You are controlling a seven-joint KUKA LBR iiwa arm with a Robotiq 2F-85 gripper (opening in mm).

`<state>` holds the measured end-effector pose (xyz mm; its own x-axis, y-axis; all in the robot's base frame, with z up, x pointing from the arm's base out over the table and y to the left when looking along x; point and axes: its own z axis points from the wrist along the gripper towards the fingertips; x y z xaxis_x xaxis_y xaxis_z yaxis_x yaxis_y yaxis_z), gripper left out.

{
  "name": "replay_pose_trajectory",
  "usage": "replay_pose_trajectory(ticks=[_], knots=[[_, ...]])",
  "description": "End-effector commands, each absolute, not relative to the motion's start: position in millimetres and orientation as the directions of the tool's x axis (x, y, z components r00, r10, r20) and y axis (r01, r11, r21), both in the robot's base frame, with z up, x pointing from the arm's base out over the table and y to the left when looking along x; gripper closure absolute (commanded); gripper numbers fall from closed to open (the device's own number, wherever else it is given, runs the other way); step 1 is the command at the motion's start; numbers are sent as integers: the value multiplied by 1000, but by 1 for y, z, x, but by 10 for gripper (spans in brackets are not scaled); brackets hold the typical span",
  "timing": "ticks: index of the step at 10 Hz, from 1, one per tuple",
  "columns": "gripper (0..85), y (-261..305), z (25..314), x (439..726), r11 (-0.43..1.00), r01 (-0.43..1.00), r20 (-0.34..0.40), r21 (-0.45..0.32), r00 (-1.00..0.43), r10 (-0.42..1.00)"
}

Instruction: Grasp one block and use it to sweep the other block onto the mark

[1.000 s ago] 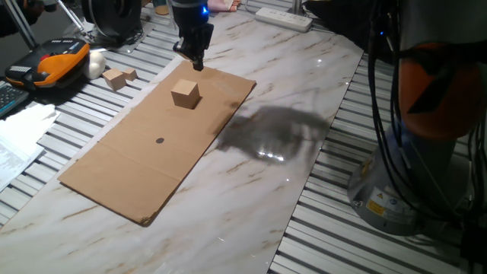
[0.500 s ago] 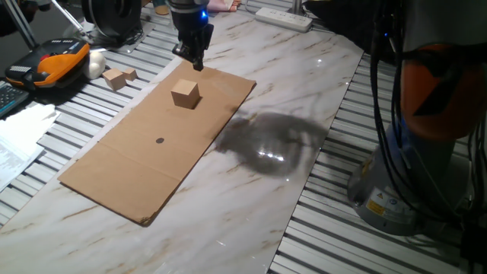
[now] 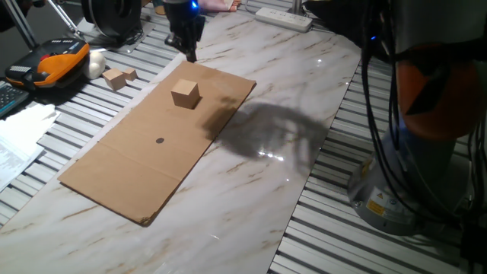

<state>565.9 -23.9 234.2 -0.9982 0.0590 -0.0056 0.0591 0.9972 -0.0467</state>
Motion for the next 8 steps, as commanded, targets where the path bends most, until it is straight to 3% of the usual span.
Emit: replay_pose_trajectory(ticks=[1, 2, 3, 4, 5, 6, 7, 8], knots=[[850, -26, 229, 581, 997, 46, -11, -60, -999, 45], [850, -27, 222, 587, 996, 44, 17, -78, -999, 45], [680, -27, 218, 591, 996, 50, 20, -67, -998, 52], [680, -28, 213, 594, 996, 50, 20, -69, -998, 52], [510, -30, 208, 596, 996, 48, 22, -69, -999, 50], [510, -32, 205, 597, 996, 53, 20, -69, -998, 55], [340, -33, 203, 597, 995, 56, 39, -83, -997, 59], [340, -36, 199, 598, 996, 53, 36, -75, -998, 56]])
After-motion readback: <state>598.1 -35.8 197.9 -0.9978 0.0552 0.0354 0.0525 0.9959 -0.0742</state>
